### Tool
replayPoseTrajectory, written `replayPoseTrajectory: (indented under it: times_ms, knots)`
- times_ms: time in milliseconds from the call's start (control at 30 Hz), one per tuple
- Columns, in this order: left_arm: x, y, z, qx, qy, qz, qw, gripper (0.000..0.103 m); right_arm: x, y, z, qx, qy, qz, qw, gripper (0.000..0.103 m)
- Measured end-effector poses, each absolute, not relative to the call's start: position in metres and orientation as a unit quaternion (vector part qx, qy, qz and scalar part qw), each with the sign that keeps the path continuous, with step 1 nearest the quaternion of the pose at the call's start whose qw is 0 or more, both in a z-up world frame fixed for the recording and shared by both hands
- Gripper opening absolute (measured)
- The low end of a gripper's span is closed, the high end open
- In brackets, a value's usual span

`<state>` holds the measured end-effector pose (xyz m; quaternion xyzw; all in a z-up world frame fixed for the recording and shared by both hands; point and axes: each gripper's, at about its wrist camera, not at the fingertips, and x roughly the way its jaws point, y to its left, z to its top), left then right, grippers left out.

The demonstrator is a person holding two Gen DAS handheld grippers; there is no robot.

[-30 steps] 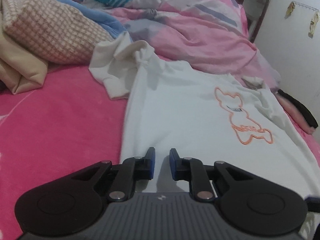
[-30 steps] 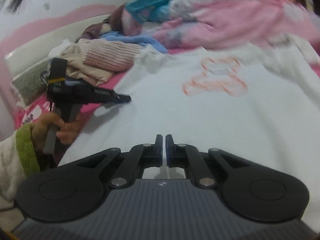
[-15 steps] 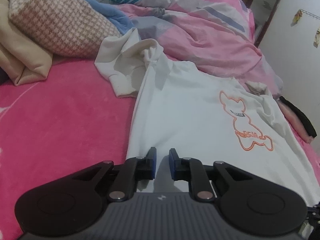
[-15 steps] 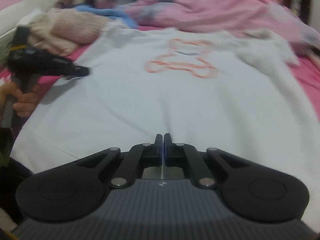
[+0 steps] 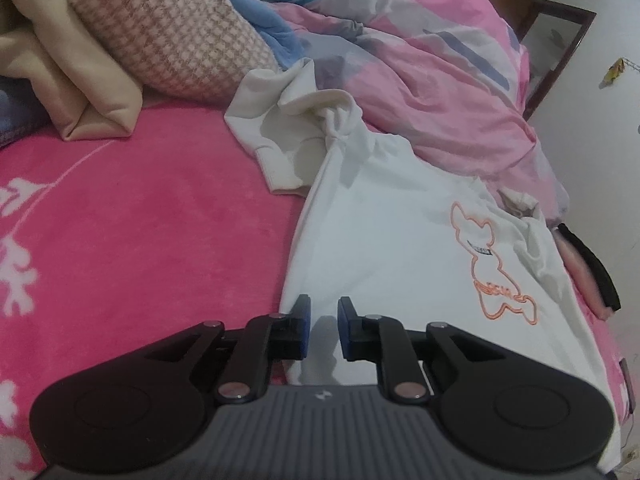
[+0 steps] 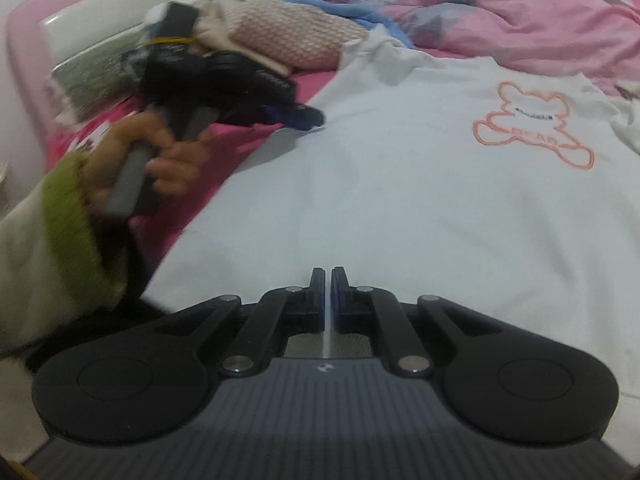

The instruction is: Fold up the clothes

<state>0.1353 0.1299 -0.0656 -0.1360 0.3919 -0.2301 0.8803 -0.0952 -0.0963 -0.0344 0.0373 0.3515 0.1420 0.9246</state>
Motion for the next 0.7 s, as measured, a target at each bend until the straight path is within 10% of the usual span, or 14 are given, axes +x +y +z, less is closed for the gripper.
replayPoseTrajectory:
  times_ms: [700]
  knots:
    - [0.131,0.135,-0.061,-0.143,0.384,-0.232,0.882,0.028,-0.029,-0.036,-0.055,0.038,0.311,0.182,0.932,0.003]
